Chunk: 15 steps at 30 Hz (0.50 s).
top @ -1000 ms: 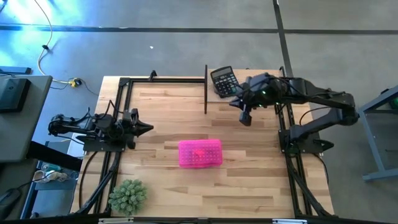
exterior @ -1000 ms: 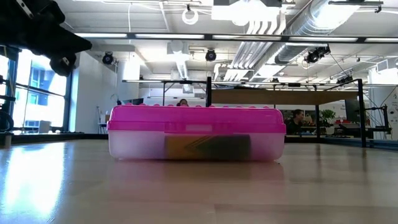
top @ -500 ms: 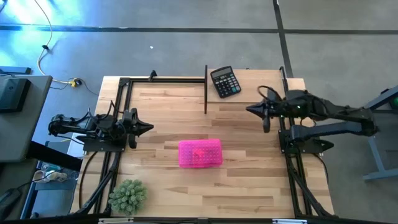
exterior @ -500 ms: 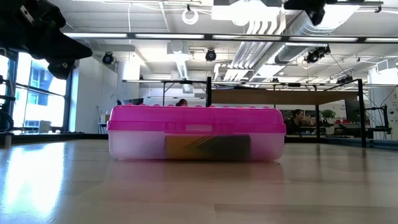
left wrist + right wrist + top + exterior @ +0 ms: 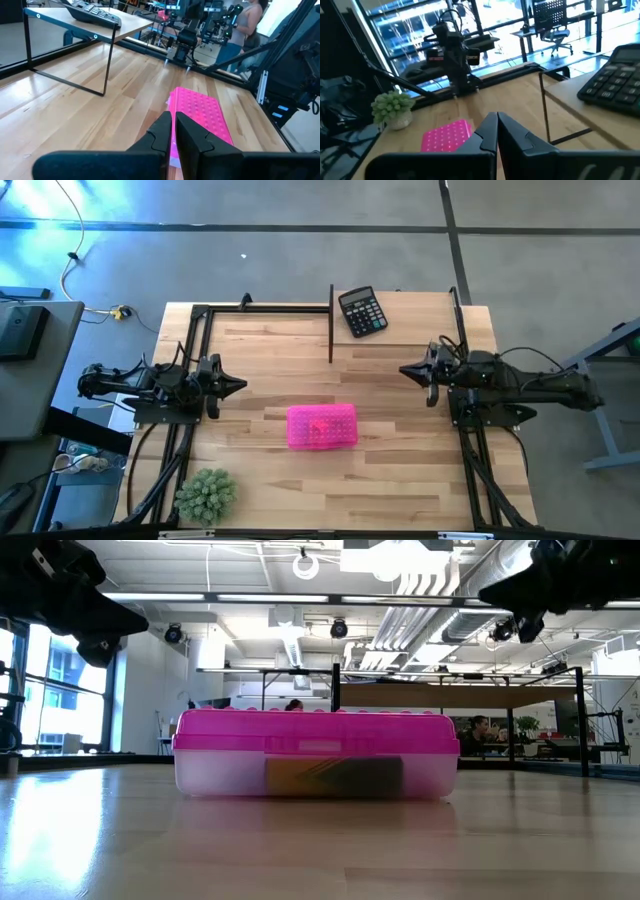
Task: Pack school essentials
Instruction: Return to Home Position
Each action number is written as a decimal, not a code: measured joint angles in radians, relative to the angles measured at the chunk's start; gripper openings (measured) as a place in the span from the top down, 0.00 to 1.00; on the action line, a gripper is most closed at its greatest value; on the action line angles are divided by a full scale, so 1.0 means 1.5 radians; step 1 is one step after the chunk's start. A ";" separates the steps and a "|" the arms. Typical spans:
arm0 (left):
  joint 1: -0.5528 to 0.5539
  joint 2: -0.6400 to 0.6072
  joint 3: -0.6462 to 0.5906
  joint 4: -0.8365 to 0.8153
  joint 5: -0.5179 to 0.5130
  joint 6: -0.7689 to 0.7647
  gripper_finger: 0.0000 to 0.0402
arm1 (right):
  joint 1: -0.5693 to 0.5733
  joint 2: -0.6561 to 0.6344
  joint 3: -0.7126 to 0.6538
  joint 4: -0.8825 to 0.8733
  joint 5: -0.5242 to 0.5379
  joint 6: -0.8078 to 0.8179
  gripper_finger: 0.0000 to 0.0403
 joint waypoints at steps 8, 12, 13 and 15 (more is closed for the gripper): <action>0.000 0.000 0.000 0.000 0.000 0.000 0.96 | 0.000 -0.099 -0.108 0.059 -0.005 0.034 1.00; 0.000 0.000 0.000 0.000 0.000 0.000 0.96 | 0.000 -0.155 -0.140 0.059 -0.025 0.046 1.00; 0.000 0.000 0.000 0.000 0.000 0.000 0.96 | 0.000 -0.169 -0.147 0.059 -0.031 0.048 1.00; 0.000 0.000 0.000 0.001 0.000 0.000 0.96 | 0.000 -0.196 -0.163 0.058 -0.039 0.051 1.00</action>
